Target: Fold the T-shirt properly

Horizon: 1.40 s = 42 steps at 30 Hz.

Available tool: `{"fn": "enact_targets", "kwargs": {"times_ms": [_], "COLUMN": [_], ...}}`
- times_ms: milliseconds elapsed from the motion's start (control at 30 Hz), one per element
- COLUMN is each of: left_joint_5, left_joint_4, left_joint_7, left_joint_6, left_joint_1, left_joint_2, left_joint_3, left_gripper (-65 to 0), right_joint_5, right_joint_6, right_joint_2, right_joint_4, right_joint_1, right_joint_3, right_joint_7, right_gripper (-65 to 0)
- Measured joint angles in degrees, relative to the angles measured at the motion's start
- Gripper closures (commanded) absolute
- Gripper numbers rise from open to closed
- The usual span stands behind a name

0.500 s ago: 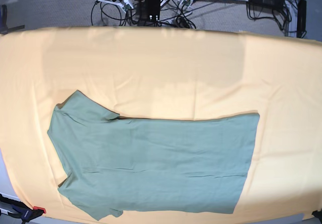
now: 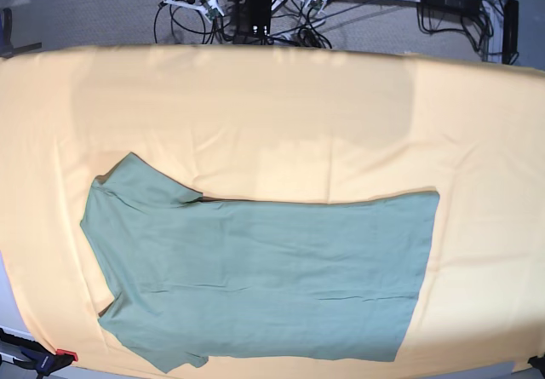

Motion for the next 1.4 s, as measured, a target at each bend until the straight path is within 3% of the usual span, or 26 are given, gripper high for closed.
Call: {"fn": "enact_targets", "kwargs": {"times_ms": [333,500,667,1067,1167,1200,1300,1400], "left_joint_5": [0.15,4.74,3.82,3.82,3.85,3.87,6.62,6.67], "left_joint_4": [0.00,0.00,0.00,0.02,1.42,1.86,2.25,2.58], "left_joint_7": [-0.04,-0.24,-0.24,-0.24,-0.20,0.02,0.83,1.03], "left_joint_6": [0.00,0.00,0.00,0.00,2.95,4.31,4.09,1.09], "left_joint_1": [0.00,0.00,0.00,0.00,0.44,0.48,0.81,2.14], "left_joint_2": [0.00,0.00,0.00,0.00,-0.11,-0.09,-0.17,-0.33], "left_joint_3": [0.00,0.00,0.00,0.00,0.00,0.00,0.00,0.00], "left_gripper": [0.0,0.0,0.0,0.0,0.0,0.0,0.0,0.0], "right_joint_5": [0.00,0.00,0.00,-0.02,-3.26,-4.50,-6.21,-5.97], "right_joint_6": [0.00,0.00,2.19,2.16,2.23,2.82,4.37,7.96], "right_joint_2": [0.00,0.00,0.00,0.00,0.13,0.26,0.63,1.81], "right_joint_4": [0.00,0.00,0.00,0.00,0.02,0.02,0.07,0.81], "right_joint_1": [-0.07,-0.07,-0.07,-0.07,-0.07,-0.07,-0.11,-1.22], "right_joint_3": [0.00,0.00,0.00,0.00,0.00,0.00,0.00,0.00], "right_joint_7": [0.00,0.02,0.02,0.02,-0.02,-0.63,-5.11,-6.03], "right_gripper": [0.0,0.0,0.0,0.0,0.0,0.0,0.0,0.0]}}
